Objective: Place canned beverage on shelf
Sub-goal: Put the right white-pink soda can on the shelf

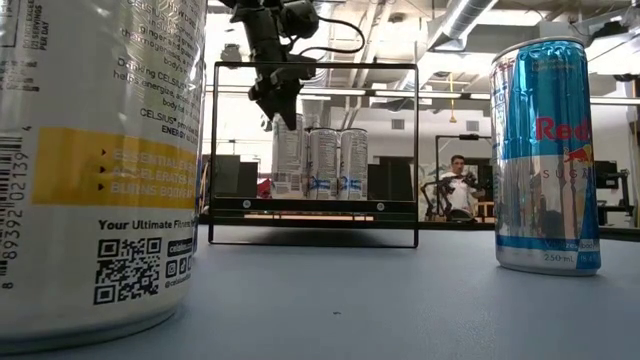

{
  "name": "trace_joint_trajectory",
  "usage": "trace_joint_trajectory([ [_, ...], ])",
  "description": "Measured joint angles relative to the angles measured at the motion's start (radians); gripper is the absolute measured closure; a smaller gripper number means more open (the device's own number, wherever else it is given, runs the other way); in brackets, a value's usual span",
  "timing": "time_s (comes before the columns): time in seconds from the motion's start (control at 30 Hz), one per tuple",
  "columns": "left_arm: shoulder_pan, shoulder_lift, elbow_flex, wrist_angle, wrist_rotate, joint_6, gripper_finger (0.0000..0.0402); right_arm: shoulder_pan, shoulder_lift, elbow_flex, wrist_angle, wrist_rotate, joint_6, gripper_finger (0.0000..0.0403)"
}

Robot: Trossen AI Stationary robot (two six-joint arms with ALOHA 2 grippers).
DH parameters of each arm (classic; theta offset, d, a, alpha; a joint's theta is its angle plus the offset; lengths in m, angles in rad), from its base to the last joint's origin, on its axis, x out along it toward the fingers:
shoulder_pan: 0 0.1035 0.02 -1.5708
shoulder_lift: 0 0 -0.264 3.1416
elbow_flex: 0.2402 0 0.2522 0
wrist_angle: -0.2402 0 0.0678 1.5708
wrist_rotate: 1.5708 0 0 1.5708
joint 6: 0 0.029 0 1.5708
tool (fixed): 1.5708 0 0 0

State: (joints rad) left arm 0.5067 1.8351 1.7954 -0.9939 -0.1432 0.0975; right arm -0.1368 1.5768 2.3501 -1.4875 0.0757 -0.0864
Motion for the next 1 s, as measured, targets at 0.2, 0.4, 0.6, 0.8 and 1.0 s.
trace_joint_trajectory([
  [0.2,0.004,0.01,0.0,0.003,0.01,0.014,0.0149,0.0,0.0,0.0,0.0,0.0,0.0,0.0065],
  [0.4,0.008,0.029,0.002,0.001,0.028,0.02,0.0149,0.0,0.0,0.0,0.0,-0.001,0.0,0.0065],
  [0.6,0.01,0.025,0.002,0.003,0.023,0.032,0.0149,0.0,0.0,0.0,-0.001,-0.001,0.008,0.0065],
  [0.8,0.01,0.025,0.002,0.001,0.035,0.078,0.0132,0.0,0.0,0.0,-0.001,-0.001,0.007,0.0065],
  [1.0,0.01,0.025,0.001,-0.023,0.023,0.102,0.0084,0.0,0.0,0.0,-0.001,-0.001,0.007,0.0065],
])
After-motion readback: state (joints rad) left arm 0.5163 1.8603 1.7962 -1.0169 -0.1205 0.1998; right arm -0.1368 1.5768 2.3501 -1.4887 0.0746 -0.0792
